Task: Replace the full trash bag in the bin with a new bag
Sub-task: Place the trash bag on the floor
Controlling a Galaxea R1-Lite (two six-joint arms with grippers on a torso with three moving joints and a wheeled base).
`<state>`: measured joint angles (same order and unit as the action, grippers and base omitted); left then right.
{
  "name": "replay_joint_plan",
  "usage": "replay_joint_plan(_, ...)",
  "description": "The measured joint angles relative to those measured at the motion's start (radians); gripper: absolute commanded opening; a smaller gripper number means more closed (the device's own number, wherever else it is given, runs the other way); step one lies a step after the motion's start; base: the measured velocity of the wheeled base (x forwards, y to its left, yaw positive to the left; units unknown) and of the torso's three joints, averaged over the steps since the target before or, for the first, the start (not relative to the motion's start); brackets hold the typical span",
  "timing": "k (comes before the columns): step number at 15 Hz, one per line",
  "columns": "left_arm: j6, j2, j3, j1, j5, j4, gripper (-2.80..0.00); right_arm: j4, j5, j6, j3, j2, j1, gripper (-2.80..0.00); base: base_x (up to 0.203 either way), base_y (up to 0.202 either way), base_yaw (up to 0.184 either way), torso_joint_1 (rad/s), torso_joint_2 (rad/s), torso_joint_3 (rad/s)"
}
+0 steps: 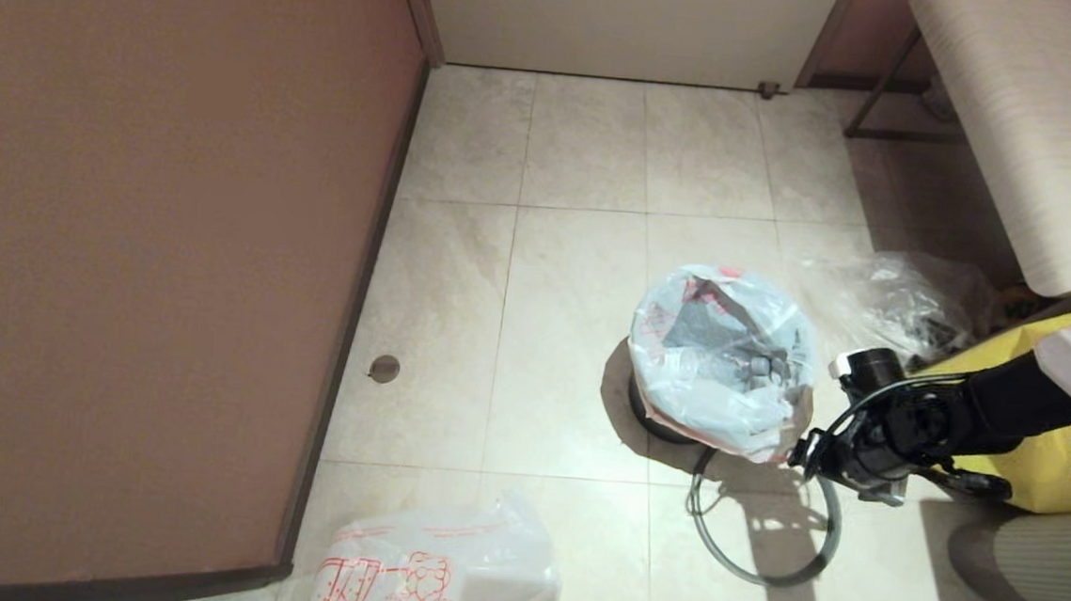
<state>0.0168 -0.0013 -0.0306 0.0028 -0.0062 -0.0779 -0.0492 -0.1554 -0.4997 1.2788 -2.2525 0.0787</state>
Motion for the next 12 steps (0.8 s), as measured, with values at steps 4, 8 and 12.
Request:
replay_joint_plan(4,0.000,0.000,0.000,0.000,0.000,0.000,-2.80,0.025,-0.005,0.027,0.072,-0.061,-0.030,0.00,0.000,0.000,0.000,0.000,0.00,0.000)
replay_joint_plan(8,0.000,0.000,0.000,0.000,-0.001,0.000,-2.80,0.026,0.027,0.024,0.101,-0.068,-0.039,0.00,0.000,0.000,0.000,0.000,0.00,0.000)
replay_joint_plan(12,0.000,0.000,0.000,0.000,0.000,0.000,-2.80,0.041,0.032,0.023,0.103,-0.085,-0.042,0.00,0.000,0.000,0.000,0.000,0.00,0.000)
